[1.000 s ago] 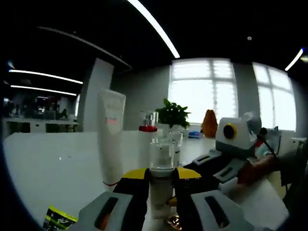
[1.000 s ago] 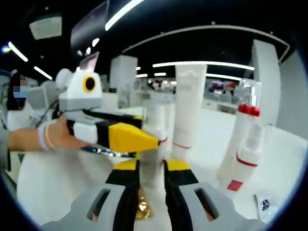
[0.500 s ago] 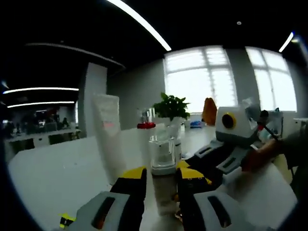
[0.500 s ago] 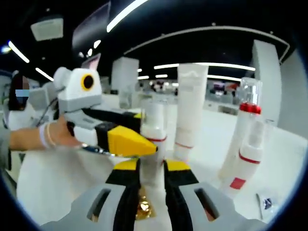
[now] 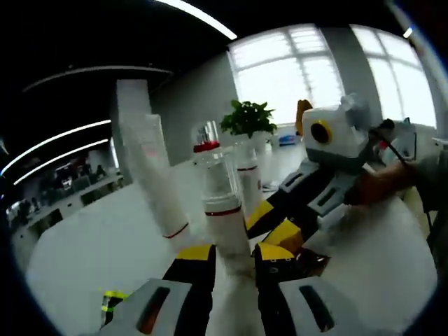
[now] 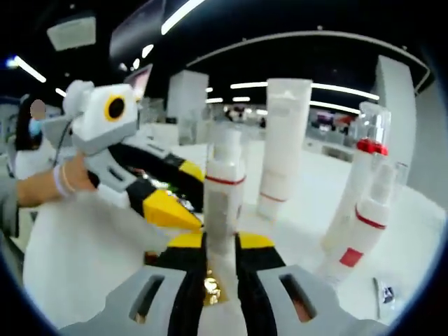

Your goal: Arrange the skincare products in the storage area until every visible bottle or jar stands upright without overlapping.

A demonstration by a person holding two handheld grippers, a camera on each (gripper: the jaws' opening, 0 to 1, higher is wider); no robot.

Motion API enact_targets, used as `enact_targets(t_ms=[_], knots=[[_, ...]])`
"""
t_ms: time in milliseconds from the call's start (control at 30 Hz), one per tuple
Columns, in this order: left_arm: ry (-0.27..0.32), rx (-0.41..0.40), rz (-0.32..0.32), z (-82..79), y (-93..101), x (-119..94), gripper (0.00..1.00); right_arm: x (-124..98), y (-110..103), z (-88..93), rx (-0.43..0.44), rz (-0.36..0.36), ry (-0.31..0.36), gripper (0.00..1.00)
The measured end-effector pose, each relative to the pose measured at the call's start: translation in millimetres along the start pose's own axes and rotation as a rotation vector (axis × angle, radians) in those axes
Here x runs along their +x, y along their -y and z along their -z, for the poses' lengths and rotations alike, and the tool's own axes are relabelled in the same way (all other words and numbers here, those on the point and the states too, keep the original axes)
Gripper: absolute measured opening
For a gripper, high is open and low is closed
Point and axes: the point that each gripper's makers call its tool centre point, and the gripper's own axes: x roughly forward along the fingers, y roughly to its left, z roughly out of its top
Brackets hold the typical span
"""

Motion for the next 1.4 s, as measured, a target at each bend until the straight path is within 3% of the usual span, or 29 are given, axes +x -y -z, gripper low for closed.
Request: enact_targets(t_ms=[367, 633, 833, 1400], knots=[[-0.016, -0.049, -0.036, 6.0, -13.5, -2, 0.22, 0, -3, 2.1, 0.014, -0.012, 0.002, 0.11], [-0.032, -0.051, -0.044, 10.3, -14.2, -1, 0.22, 1, -1, 3.1, 0.012, -0.011, 0.0, 0.09], [-0.058, -0.037, -0.095, 16.2, -19.8, 2, 0.2, 6, 1, 8.6, 0.009, -0.014, -0.023, 0.08], [-0.059, -0.045, -0.136, 16.5, -24.3, 13, 0.2, 8, 7, 11.0, -0.006, -0.007, -0.036, 0.04]])
